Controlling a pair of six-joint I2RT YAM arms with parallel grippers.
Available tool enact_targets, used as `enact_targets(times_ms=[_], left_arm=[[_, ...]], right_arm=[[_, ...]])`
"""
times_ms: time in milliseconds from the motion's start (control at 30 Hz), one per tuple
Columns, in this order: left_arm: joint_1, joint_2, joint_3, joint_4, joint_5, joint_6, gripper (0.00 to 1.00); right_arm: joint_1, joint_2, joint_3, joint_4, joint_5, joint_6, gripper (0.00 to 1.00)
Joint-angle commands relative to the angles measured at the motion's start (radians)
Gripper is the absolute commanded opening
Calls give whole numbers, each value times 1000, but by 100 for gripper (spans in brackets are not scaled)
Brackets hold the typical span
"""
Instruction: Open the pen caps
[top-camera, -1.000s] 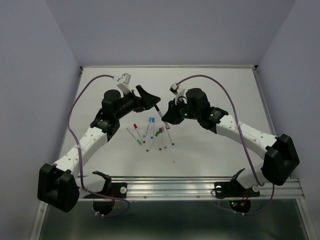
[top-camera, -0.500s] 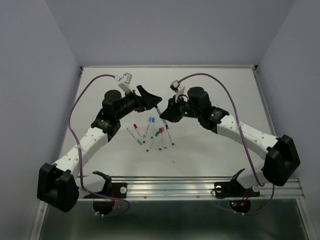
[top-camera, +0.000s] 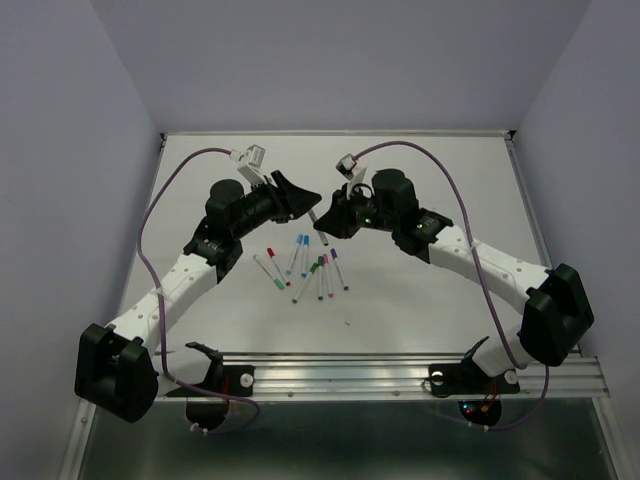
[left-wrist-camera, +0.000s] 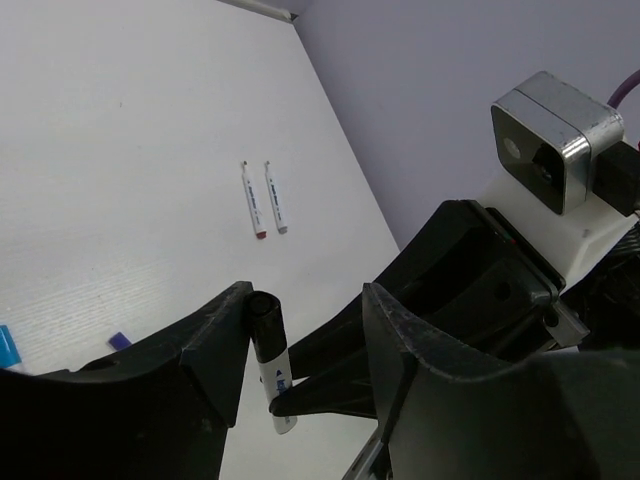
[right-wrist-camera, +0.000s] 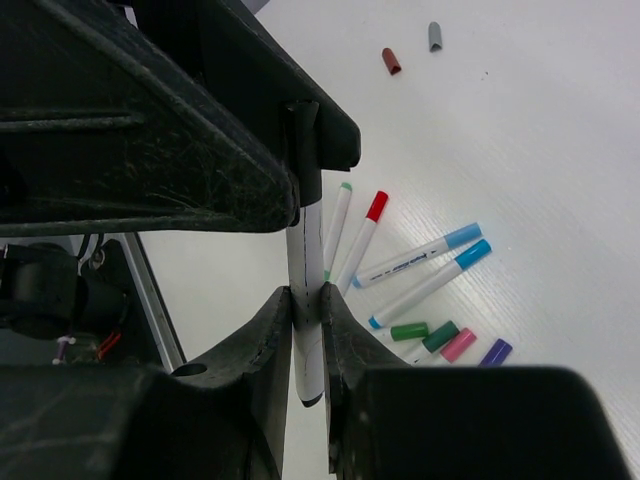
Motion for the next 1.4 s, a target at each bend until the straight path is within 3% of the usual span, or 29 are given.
enact_targets(times_ms=[0,333,433,567,700,967,1067,1233,1267,1333,1367], left_arm=[[-9,-7,0,57,5,6,55],[-9,-18,5,37,-79,6,0],[-9,-23,9,23,-127,0,0],[-7,-11,63,-55,-306,-23,0],[31,6,106,-103,-464,-56,0],[175,58,186,-132,-561,-112,0],[211,34,170,-126,-550,-118,0],[215,-21,104,-111,-472,-121,0],[215,-26,92,-111,-442,-121,0],[212,-38,60,-105,-391,-124,0],[212,-43,46,-97,-345,-127,0]], right_arm=[[0,4,60,72,-5,2,1],[-9,7,43,65,-63,-26,1],[-9,14,32,23,-132,-73,1],[-9,30,-3,-99,-239,-164,1],[41,-5,-95,-191,-210,-216,1],[138,-70,-313,-153,-290,-113,1],[147,-119,-367,-109,-188,-46,1],[147,-148,-267,-110,-58,-58,1],[147,-147,-209,-109,-5,-61,4],[147,-131,-154,-106,49,-87,33],[136,-124,-100,-106,107,-95,41]])
